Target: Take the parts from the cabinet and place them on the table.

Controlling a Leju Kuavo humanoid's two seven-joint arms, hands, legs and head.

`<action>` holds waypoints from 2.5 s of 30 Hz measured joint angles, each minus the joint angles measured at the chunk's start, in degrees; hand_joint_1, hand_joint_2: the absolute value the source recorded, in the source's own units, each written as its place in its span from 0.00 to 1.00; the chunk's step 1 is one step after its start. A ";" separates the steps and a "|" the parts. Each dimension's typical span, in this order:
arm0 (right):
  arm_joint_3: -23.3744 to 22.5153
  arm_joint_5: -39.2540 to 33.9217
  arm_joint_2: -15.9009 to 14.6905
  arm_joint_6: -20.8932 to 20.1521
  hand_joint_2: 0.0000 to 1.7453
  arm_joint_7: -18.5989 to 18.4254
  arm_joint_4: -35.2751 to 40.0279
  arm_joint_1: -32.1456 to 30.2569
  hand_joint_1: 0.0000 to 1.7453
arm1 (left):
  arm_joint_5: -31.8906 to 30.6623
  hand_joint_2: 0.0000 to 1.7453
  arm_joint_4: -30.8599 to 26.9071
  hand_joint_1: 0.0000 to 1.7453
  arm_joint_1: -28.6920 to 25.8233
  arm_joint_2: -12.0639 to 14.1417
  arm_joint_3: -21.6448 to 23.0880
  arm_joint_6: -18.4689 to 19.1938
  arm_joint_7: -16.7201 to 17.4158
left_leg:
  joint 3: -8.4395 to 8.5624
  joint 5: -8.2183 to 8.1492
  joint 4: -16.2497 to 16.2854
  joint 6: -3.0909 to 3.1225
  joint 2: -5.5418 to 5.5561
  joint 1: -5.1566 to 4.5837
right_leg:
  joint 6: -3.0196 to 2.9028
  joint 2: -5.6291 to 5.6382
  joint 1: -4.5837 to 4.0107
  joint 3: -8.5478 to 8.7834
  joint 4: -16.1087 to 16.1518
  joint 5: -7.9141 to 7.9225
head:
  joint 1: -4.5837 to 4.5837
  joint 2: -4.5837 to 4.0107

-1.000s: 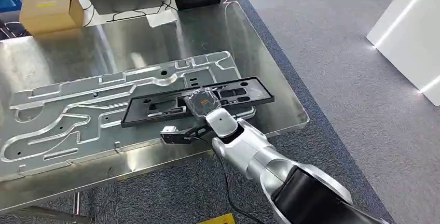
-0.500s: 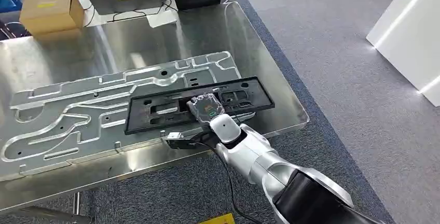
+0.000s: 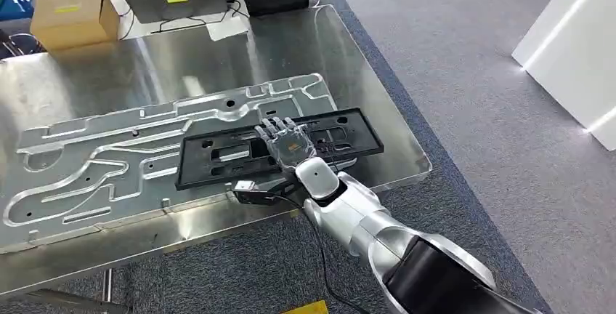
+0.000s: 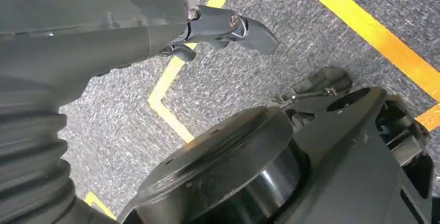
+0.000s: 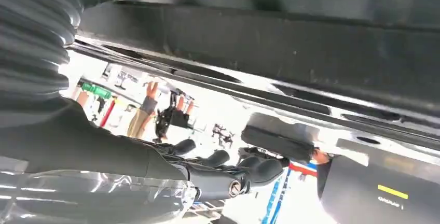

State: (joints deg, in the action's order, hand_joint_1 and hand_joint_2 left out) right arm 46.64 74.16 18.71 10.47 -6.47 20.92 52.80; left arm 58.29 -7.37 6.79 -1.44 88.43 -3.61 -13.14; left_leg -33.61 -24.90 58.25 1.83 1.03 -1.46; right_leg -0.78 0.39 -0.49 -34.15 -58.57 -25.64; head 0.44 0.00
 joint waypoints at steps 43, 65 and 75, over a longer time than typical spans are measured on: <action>-4.90 0.50 -3.80 3.04 1.00 0.35 0.04 0.04 0.00 | 1.58 0.00 -0.02 0.00 -0.13 -0.09 0.02 0.42 -3.17 | 0.23 0.01 0.01 0.02 0.01 -0.11 | 0.04 -0.01 0.11 0.23 0.01 0.02 | 0.00 0.00; -7.83 -1.18 -3.28 6.29 1.00 3.69 4.24 -3.52 0.00 | 2.67 0.00 -0.07 0.00 -0.37 -0.76 0.02 1.60 -2.32 | -0.43 1.51 -1.01 1.26 -0.77 0.37 | 2.06 -0.07 0.89 -6.68 -16.39 -7.71 | 0.22 0.00; -8.15 -1.42 -3.96 7.15 1.00 3.85 4.24 -3.85 0.00 | 2.03 0.00 -0.20 0.00 -0.36 -1.03 0.02 1.95 -2.69 | -2.57 -0.15 1.52 -1.89 -0.67 0.55 | -0.67 -0.29 1.02 1.00 1.13 0.54 | 0.11 0.00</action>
State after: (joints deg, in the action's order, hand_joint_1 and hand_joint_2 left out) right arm 38.49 72.74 14.75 17.62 -2.62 25.16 48.95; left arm 60.33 -7.56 6.43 -2.47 88.46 -1.66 -15.82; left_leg -36.18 -25.05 59.77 -0.07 0.36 -0.92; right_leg -1.45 0.09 0.53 -33.15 -57.44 -25.10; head 0.55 0.00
